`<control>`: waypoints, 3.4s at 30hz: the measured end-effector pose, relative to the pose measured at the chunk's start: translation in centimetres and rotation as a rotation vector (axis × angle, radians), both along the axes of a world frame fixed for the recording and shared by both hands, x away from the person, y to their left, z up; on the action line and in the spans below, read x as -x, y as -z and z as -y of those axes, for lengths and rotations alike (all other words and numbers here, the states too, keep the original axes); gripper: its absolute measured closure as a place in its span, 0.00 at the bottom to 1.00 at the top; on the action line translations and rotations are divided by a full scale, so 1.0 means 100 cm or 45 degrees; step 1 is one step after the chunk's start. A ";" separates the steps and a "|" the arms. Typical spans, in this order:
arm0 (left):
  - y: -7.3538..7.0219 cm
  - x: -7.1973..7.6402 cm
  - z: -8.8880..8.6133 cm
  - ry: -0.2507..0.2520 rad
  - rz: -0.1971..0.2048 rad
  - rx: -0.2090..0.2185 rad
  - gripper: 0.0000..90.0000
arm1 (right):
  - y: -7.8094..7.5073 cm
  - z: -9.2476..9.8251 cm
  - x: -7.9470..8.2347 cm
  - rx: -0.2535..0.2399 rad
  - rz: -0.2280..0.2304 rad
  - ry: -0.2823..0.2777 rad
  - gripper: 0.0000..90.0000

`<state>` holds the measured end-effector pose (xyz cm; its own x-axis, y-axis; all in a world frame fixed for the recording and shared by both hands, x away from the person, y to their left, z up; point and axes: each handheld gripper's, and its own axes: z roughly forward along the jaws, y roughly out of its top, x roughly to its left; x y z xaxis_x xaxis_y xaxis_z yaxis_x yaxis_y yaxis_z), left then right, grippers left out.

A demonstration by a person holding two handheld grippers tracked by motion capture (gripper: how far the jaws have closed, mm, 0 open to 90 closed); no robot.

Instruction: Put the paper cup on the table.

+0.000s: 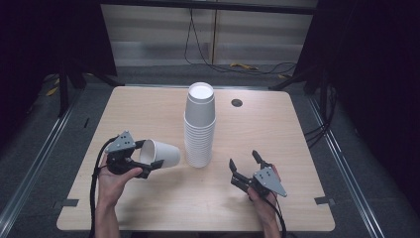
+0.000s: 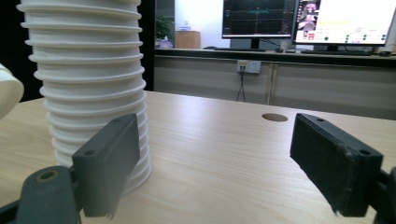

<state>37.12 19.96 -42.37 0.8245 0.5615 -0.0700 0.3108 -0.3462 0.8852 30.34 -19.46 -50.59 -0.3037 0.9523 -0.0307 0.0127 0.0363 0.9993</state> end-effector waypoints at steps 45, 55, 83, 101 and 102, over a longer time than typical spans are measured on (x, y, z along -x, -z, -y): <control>-0.025 -0.087 0.031 -0.017 -0.304 -0.672 0.11 | 0.000 0.003 -0.001 -0.023 -0.008 -0.031 0.16; -0.015 -0.102 0.038 -0.032 -0.340 -0.808 0.10 | 0.000 0.003 -0.001 -0.022 -0.007 -0.034 0.16; 0.017 -0.110 0.043 -0.033 -0.358 -0.650 0.04 | 0.000 0.003 -0.001 -0.017 -0.013 -0.037 0.17; 0.042 -0.094 0.020 -0.062 -0.271 -0.387 0.12 | 0.000 0.003 -0.001 -0.017 -0.012 -0.037 0.17; 0.043 -0.093 0.018 -0.064 -0.260 -0.381 0.11 | 0.000 0.003 -0.001 -0.018 -0.009 -0.040 0.17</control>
<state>46.44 18.14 -46.70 0.7812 0.6217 -0.0572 0.4943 -0.5599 0.6649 30.48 -19.75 -50.58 -0.3339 0.9425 -0.0149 0.0189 0.0225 0.9996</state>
